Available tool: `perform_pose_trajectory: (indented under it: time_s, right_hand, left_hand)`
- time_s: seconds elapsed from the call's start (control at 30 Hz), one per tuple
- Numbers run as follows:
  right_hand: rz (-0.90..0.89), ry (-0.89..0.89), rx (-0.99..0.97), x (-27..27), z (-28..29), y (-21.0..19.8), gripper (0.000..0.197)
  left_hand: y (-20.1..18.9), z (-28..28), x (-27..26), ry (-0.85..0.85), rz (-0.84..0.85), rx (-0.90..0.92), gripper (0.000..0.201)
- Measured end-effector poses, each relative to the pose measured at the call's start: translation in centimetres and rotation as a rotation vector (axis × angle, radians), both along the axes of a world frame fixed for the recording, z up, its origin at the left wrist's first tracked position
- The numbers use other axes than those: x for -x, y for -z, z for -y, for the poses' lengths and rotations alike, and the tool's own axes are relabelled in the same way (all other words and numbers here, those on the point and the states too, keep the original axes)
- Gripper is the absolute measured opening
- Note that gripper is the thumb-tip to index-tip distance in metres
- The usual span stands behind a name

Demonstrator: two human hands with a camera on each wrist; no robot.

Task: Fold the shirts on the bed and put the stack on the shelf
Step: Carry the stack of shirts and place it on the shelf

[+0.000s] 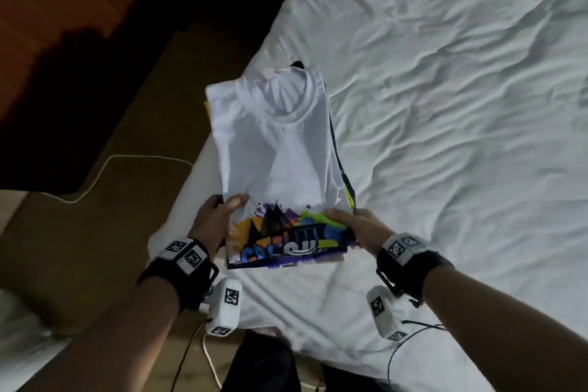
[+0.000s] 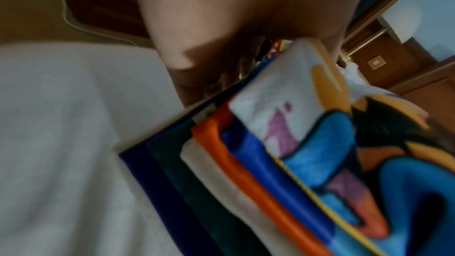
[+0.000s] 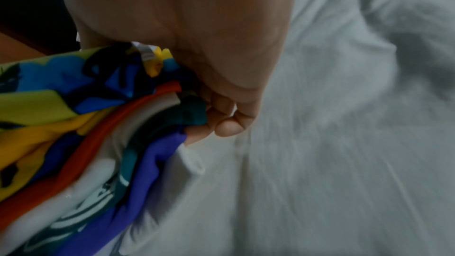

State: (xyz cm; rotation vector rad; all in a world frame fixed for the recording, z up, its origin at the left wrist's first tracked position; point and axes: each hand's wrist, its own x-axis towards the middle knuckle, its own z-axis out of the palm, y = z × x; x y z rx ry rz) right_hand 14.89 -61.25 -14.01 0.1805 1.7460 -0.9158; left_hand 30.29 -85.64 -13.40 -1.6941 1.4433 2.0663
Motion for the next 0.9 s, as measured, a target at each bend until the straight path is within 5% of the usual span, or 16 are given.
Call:
perform_pose_trajectory:
  time_s: [0.1, 0.23, 0.37, 0.43, 0.5, 0.63, 0.7, 0.9]
  right_hand:
    - [0.032, -0.114, -0.024, -3.8, -0.1, -0.6, 0.059]
    - [0.001, -0.246, -0.076, -3.3, -0.2, -0.7, 0.036]
    - [-0.216, -0.097, -0.113, 0.4, 0.0, 0.1, 0.118]
    - [-0.224, -0.097, -0.098, 1.2, 1.0, -0.2, 0.133]
    - [-0.190, -0.116, -0.041, 1.1, 2.4, -0.2, 0.122]
    - [-0.094, -0.013, 0.073, -0.2, 4.3, 1.0, 0.062]
    - [-0.045, 0.061, 0.068, -0.5, 4.9, 1.6, 0.066]
    - [0.028, 0.179, 0.083, -0.2, 6.3, 0.8, 0.037]
  left_hand:
    - [0.0, 1.3, -3.0, 0.087, 0.024, -0.030, 0.060]
    - [0.6, 2.3, -3.8, 0.169, 0.065, -0.016, 0.029]
    - [0.4, 2.9, -1.8, 0.129, 0.018, -0.029, 0.030]
    - [1.1, 3.6, -0.8, 0.118, 0.009, -0.026, 0.049]
    - [2.2, 4.1, -0.2, 0.113, 0.002, -0.010, 0.068]
    - [3.2, 4.0, 0.1, 0.107, -0.055, -0.051, 0.065]
    - [3.3, 3.7, 0.0, 0.086, -0.083, -0.092, 0.058]
    - [3.4, 3.6, 0.3, 0.078, -0.149, -0.154, 0.051]
